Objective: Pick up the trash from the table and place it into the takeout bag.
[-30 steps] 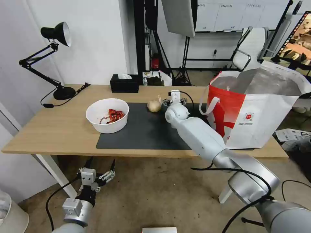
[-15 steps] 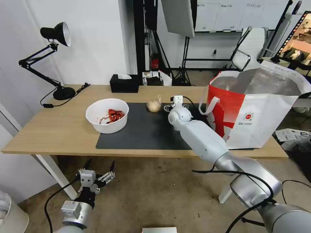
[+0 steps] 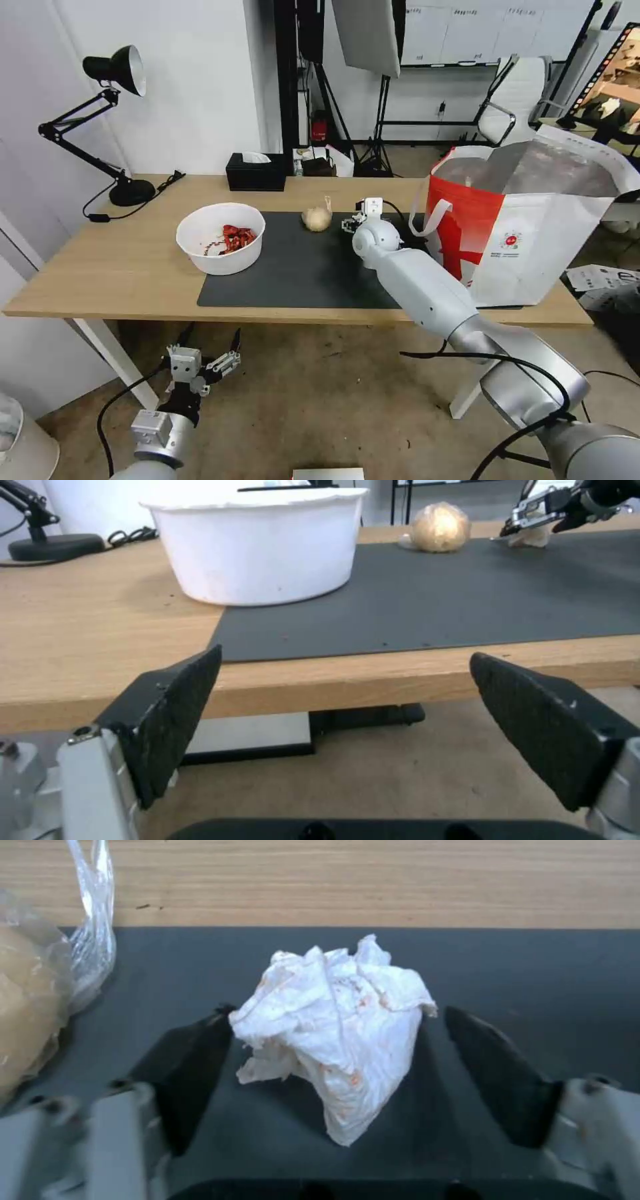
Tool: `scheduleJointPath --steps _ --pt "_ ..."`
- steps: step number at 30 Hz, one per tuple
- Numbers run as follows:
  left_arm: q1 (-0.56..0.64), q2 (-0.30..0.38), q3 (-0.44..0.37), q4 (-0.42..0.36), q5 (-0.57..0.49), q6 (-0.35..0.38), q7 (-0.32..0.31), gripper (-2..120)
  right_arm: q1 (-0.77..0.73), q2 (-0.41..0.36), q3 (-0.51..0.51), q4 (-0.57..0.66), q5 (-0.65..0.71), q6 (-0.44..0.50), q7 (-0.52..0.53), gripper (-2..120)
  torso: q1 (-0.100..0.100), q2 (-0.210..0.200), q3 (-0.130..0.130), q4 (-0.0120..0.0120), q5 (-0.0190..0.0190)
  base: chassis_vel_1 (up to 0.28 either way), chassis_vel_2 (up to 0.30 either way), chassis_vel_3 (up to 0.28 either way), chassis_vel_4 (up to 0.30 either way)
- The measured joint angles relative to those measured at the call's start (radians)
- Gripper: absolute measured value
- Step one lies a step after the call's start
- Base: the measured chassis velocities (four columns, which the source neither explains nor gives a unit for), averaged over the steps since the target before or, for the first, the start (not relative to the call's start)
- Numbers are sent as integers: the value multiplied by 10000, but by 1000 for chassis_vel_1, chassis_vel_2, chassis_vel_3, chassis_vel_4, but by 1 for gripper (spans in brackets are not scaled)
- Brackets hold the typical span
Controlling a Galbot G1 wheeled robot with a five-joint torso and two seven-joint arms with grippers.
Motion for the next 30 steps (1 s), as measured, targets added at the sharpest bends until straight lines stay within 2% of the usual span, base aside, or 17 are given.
scheduleJointPath --steps 2,6,8,10,12,13,15,17,20,23,26,30 --pt "-14 0 7 5 -6 4 -6 100 -30 3 16 -16 -9 42 -83 69 0 0 0 -1 0 0 0 0 0" --pt "-24 3 25 18 -8 8 -12 100 -49 -9 17 -16 -30 106 -157 60 0 0 0 0 0 0 0 0 0" --pt "-28 10 50 25 -9 11 -14 100 -58 -21 14 -7 -52 198 -194 48 0 0 0 -1 0 0 0 0 0" --pt "-34 10 56 27 -9 12 -18 100 -58 -25 8 0 -61 242 -204 44 0 -1 0 -1 0 0 0 0 0" --pt "-47 10 72 28 -9 13 -29 100 -59 -48 -8 59 -75 310 -212 34 0 0 0 0 0 0 0 0 0" --pt "-47 10 72 28 -9 13 -29 100 -59 -48 -8 59 -75 310 -212 34 0 0 0 0 0 0 0 0 0" --pt "-58 11 91 28 -10 15 -35 100 -94 -126 -38 236 -75 352 -214 24 0 0 0 0 0 0 0 0 0" --pt "-64 13 105 28 -10 16 -39 100 -132 -209 -72 387 -57 358 -215 21 0 0 0 0 0 0 0 0 0" --pt "-100 19 155 32 -8 17 -52 100 -222 -415 -180 735 25 364 -192 6 0 0 0 0 0 0 0 0 0" --pt "-126 26 197 33 -8 18 -76 100 -295 -553 -234 900 36 409 -109 0 0 0 0 -1 0 0 0 0 0" --pt "-133 55 205 42 -15 21 -102 100 -356 -658 -241 1037 61 479 -60 0 0 0 0 -1 1 0 0 0 0" --pt "-129 88 174 10 -42 24 -154 100 -528 -1028 -245 1863 62 833 -7 0 0 -1 1 1 0 0 0 0 0"
